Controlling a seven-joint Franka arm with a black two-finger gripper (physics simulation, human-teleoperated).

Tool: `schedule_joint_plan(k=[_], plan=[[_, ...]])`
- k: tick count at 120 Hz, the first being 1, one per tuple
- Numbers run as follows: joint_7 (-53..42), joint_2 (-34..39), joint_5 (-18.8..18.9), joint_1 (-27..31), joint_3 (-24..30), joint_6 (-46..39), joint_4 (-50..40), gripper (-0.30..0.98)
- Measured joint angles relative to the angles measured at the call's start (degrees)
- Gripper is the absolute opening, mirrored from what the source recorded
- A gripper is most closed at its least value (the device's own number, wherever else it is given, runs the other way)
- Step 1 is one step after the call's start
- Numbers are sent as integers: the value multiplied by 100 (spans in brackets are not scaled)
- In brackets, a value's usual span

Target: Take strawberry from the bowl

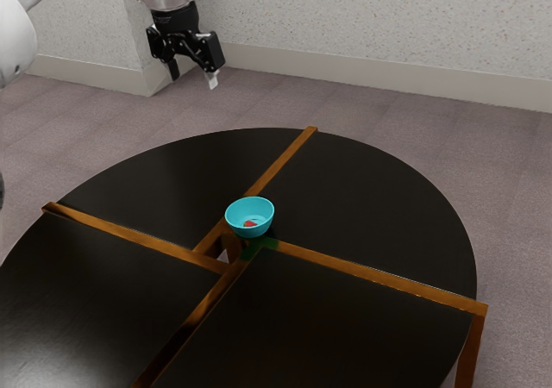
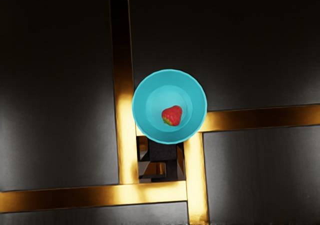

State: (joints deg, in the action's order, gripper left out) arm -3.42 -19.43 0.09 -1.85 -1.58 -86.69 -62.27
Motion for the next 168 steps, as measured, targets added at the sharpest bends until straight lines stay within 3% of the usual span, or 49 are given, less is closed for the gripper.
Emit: schedule_joint_plan(k=[30, 65, 92, 126, 168], plan=[[-209, -45, 191, -5, 84, -233, -22, 69], [-894, -1218, 523, 51, 123, -1022, -115, 69], [-1592, -1785, 547, 38, 155, -1469, -275, 69], [-2184, -1837, 551, -153, 98, -1882, -1201, 69], [-2656, -2270, 457, -152, 291, -2605, -959, 68]])
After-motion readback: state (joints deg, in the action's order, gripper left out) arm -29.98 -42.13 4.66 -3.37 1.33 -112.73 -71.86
